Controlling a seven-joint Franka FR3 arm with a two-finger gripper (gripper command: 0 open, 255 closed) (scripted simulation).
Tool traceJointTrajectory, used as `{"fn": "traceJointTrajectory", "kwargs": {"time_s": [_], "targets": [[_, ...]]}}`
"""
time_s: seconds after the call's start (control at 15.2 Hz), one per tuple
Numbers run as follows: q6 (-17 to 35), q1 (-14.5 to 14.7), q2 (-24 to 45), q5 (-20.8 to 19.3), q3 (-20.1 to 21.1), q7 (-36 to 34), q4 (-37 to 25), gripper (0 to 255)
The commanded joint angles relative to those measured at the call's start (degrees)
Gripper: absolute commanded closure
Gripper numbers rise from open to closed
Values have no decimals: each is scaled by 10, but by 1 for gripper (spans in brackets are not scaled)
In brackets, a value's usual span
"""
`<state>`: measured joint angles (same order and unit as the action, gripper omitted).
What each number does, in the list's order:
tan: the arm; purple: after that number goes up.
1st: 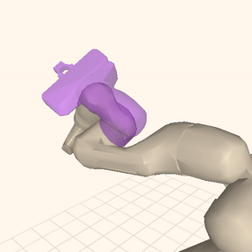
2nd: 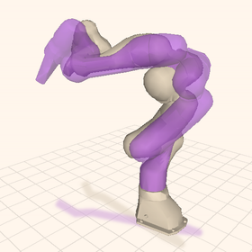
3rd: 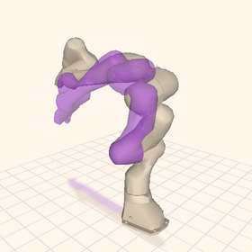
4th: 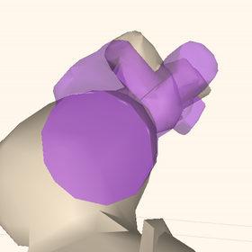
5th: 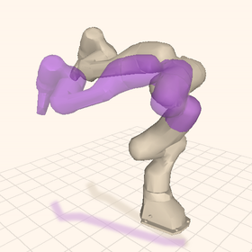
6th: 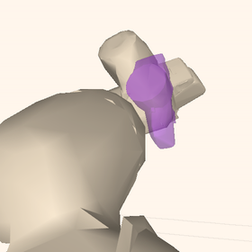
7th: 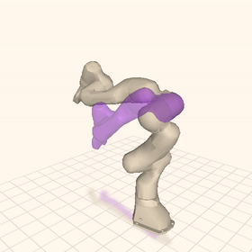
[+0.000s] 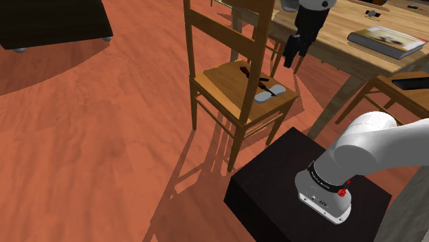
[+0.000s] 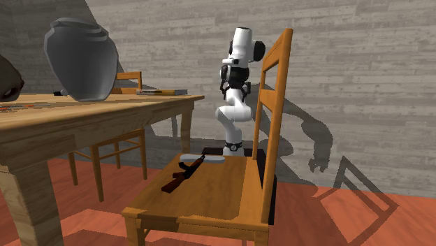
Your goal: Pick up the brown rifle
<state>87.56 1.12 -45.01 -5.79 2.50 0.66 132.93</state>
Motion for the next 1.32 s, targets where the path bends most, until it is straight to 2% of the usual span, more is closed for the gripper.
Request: {"fn": "traceJointTrajectory", "kwargs": {"time_s": [0.0, 0.59, 1.25], "targets": [[0, 0, 0, 0, 0, 0, 0, 0], [130, -19, 151, -15, -69, 56, -12, 0], [237, -33, 357, 12, -132, 130, -96, 0]]}}
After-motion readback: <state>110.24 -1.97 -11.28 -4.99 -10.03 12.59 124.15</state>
